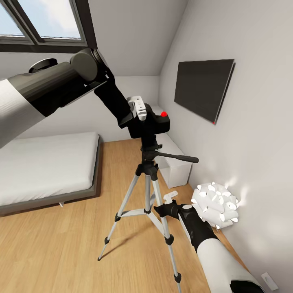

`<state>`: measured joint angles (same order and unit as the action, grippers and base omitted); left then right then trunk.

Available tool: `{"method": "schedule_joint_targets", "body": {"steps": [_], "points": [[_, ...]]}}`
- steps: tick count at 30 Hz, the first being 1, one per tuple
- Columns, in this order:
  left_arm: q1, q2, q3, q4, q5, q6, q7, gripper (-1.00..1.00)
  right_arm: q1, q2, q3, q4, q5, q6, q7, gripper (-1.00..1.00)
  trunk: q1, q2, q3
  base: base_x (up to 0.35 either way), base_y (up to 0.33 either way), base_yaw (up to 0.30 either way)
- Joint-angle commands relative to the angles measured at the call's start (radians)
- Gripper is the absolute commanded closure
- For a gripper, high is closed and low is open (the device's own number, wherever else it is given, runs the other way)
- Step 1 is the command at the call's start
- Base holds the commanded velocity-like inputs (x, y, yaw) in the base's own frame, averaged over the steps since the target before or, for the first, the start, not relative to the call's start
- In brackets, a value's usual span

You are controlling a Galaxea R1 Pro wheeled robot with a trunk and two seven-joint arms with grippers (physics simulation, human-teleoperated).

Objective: Attach the digital camera to the camera tripod in the bedroom.

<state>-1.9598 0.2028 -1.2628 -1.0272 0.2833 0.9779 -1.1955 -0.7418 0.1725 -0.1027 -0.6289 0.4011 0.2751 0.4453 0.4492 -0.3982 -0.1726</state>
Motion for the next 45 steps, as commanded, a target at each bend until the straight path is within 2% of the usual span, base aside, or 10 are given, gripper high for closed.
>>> {"method": "schedule_joint_targets", "body": {"steps": [1,4,5,37,42,45], "points": [[-0.002,0.001,-0.003,-0.001,0.002,0.003,-0.001,1.0,0.0,0.002,-0.009,0.006,0.018,0.005,0.012,1.0,0.001,-0.002,-0.002,0.0,0.0,0.0],[-0.002,0.0,-0.003,-0.001,0.002,0.003,-0.001,1.0,0.0,0.002,-0.009,0.006,0.018,0.005,0.012,1.0,0.001,-0.002,-0.002,0.0,0.0,0.0],[-0.002,0.0,-0.003,-0.001,0.002,0.003,-0.001,-1.0,0.0,0.002,-0.009,0.006,0.018,0.005,0.012,1.0,0.001,-0.002,-0.002,0.0,0.0,0.0],[-0.002,0.009,0.003,-0.001,-0.001,0.005,0.005,-1.0,0.0,0.002,-0.009,0.006,0.018,0.005,0.013,1.0,0.001,-0.002,-0.002,0.0,0.0,0.0],[-0.002,0.027,0.028,0.001,0.0,0.007,0.007,-1.0,0.0,0.002,-0.009,0.006,0.018,0.006,0.013,1.0,0.001,-0.002,-0.002,0.0,0.0,0.0],[-0.002,0.05,0.079,0.002,0.0,0.007,0.008,-1.0,0.0,0.002,-0.009,0.006,0.018,0.005,0.013,1.0,0.001,-0.002,-0.002,0.0,0.0,0.0]]}}
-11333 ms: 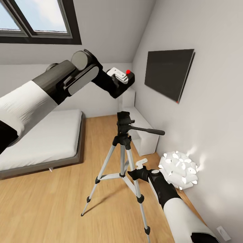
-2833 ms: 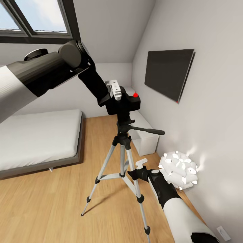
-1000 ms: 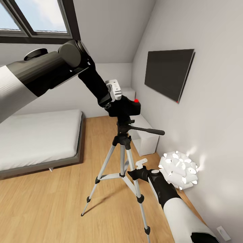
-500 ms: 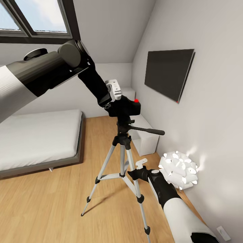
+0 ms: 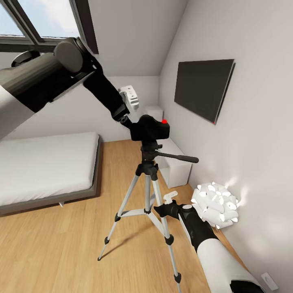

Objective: Attach the digital camera to the camera tripod in the bedroom.

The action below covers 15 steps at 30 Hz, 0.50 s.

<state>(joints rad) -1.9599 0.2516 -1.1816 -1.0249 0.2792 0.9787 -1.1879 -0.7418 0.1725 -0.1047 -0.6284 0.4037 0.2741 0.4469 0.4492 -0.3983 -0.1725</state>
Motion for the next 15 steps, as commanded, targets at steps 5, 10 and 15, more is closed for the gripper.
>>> {"method": "schedule_joint_targets", "body": {"steps": [5,10,15], "points": [[-0.002,0.03,0.07,-0.003,0.004,0.006,0.001,-1.0,0.0,0.002,-0.007,0.005,0.015,0.006,0.012,1.0,0.001,-0.002,-0.002,0.0,0.0,0.0],[-0.002,0.049,0.112,-0.004,0.003,0.006,0.002,-1.0,0.0,0.002,-0.007,0.005,0.015,0.005,0.012,1.0,0.001,-0.002,-0.002,0.0,0.0,0.0],[-0.002,0.056,0.124,-0.004,0.003,0.006,0.002,-1.0,0.0,0.002,-0.007,0.006,0.015,0.005,0.012,1.0,0.001,-0.002,-0.002,0.0,0.0,0.0]]}}
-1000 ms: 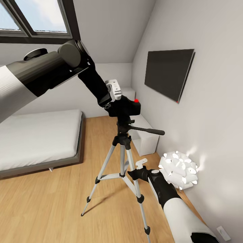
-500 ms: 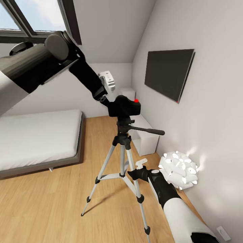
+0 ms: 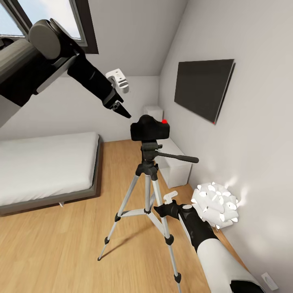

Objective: Attach the digital camera to the camera tripod in the bedroom.

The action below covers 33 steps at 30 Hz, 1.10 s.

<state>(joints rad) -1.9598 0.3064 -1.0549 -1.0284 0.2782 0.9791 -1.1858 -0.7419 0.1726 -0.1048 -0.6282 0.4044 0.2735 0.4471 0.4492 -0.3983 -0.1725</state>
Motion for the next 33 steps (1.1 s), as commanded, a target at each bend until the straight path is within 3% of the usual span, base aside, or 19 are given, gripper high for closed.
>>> {"method": "schedule_joint_targets", "body": {"steps": [1,9,13,16,17,22,24,28,33], "points": [[-0.002,0.001,-0.002,0.0,0.004,0.006,0.0,-1.0,0.0,0.002,-0.007,0.005,0.014,0.006,0.012,1.0,0.001,-0.002,-0.002,0.0,0.0,0.0],[-0.002,0.014,0.003,0.001,0.005,0.006,-0.001,-1.0,0.0,0.002,-0.007,0.005,0.014,0.007,0.012,1.0,0.001,-0.002,-0.002,0.0,0.0,0.0],[-0.002,0.043,0.003,0.004,0.006,0.009,0.0,-1.0,0.0,0.002,-0.007,0.005,0.014,0.007,0.012,1.0,0.001,-0.002,-0.002,0.0,0.0,0.0],[-0.002,0.073,0.003,0.008,0.007,0.023,0.001,-1.0,0.0,0.002,-0.007,0.004,0.015,0.008,0.013,1.0,0.001,-0.002,-0.002,0.0,0.0,0.0],[-0.002,0.096,0.003,0.011,0.008,0.034,0.003,-1.0,0.0,0.002,-0.007,0.004,0.015,0.008,0.013,1.0,0.001,-0.002,-0.002,0.0,0.0,0.0],[0.003,0.16,0.003,0.02,0.011,0.047,0.009,-1.0,0.0,0.002,-0.007,0.004,0.015,0.009,0.013,1.0,0.001,-0.002,-0.002,0.0,0.0,0.0],[0.011,0.2,0.003,0.034,0.014,0.051,0.011,-1.0,0.0,0.002,-0.007,0.004,0.015,0.009,0.013,1.0,0.001,-0.002,-0.002,0.0,0.0,0.0],[0.043,0.256,0.004,0.092,0.034,0.053,0.012,-1.0,0.0,0.002,-0.007,0.005,0.014,0.008,0.013,1.0,0.001,-0.002,-0.002,0.0,0.0,0.0],[0.095,0.279,0.003,0.17,0.089,0.054,0.013,-1.0,0.0,0.002,-0.007,0.005,0.014,0.007,0.012,1.0,0.001,-0.002,-0.002,0.0,0.0,0.0]]}}
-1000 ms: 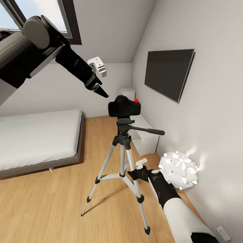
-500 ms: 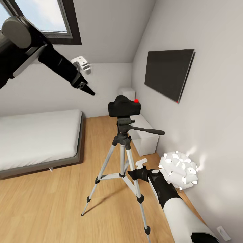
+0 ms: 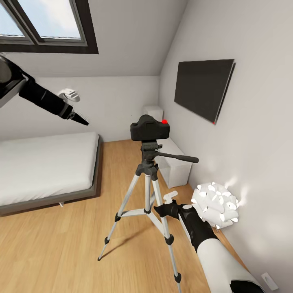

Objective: Attach the digital camera to the camera tripod in the bedroom.

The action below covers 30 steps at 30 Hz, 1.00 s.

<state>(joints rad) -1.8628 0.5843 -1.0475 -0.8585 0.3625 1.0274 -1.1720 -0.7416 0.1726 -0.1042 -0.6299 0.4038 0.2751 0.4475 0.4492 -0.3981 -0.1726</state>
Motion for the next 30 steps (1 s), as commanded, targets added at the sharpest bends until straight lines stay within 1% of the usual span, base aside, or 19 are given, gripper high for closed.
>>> {"method": "schedule_joint_targets", "body": {"steps": [1,2,6,11,12,17,18,21,24,25,28,30], "points": [[0.007,0.003,-0.005,0.016,0.017,0.005,-0.001,-1.0,0.0,0.002,-0.008,0.007,0.015,0.006,0.011,1.0,0.001,-0.002,-0.002,0.0,0.0,0.0],[0.023,0.003,-0.006,0.046,0.041,0.005,-0.001,-1.0,0.0,0.002,-0.008,0.007,0.015,0.006,0.011,1.0,0.001,-0.002,-0.002,0.0,0.0,0.0],[0.042,-0.002,-0.009,0.1,0.069,0.005,0.001,-1.0,0.0,0.002,-0.008,0.007,0.015,0.006,0.011,1.0,0.001,-0.002,-0.002,0.0,0.0,0.0],[0.05,-0.02,-0.011,0.155,0.08,0.006,0.003,-1.0,0.0,0.002,-0.008,0.007,0.015,0.005,0.011,1.0,0.001,-0.002,-0.002,0.0,0.0,0.0],[0.052,-0.029,-0.012,0.174,0.082,0.006,0.008,-1.0,0.0,0.002,-0.008,0.007,0.015,0.004,0.011,1.0,0.001,-0.002,-0.002,0.0,0.0,0.0],[0.062,-0.048,-0.015,0.226,0.085,0.006,0.039,-1.0,0.0,0.002,-0.008,0.007,0.015,0.004,0.011,1.0,0.001,-0.002,-0.002,0.0,0.0,0.0],[0.076,-0.059,-0.015,0.253,0.087,0.006,0.058,-1.0,0.0,0.002,-0.008,0.007,0.015,0.004,0.012,1.0,0.001,-0.002,-0.002,0.0,0.0,0.0],[0.122,-0.081,-0.016,0.313,0.088,0.005,0.095,-1.0,0.0,0.002,-0.008,0.007,0.015,0.004,0.012,1.0,0.001,-0.002,-0.002,0.0,0.0,0.0],[0.192,-0.112,-0.015,0.403,0.089,0.003,0.144,-1.0,0.0,0.002,-0.008,0.007,0.014,0.004,0.013,1.0,0.001,-0.002,-0.002,0.0,0.0,0.0],[0.242,-0.135,-0.013,0.477,0.089,0.002,0.183,-1.0,0.0,0.002,-0.008,0.007,0.014,0.004,0.013,1.0,0.001,-0.002,-0.002,0.0,0.0,0.0],[0.309,-0.164,-0.011,0.596,0.088,-0.014,0.249,-1.0,0.0,0.002,-0.008,0.007,0.014,0.004,0.014,1.0,0.001,-0.002,-0.002,0.0,0.0,0.0],[0.343,-0.178,-0.01,0.668,0.089,-0.047,0.295,-1.0,0.0,0.002,-0.008,0.007,0.014,0.004,0.014,1.0,0.001,-0.002,-0.002,0.0,0.0,0.0]]}}
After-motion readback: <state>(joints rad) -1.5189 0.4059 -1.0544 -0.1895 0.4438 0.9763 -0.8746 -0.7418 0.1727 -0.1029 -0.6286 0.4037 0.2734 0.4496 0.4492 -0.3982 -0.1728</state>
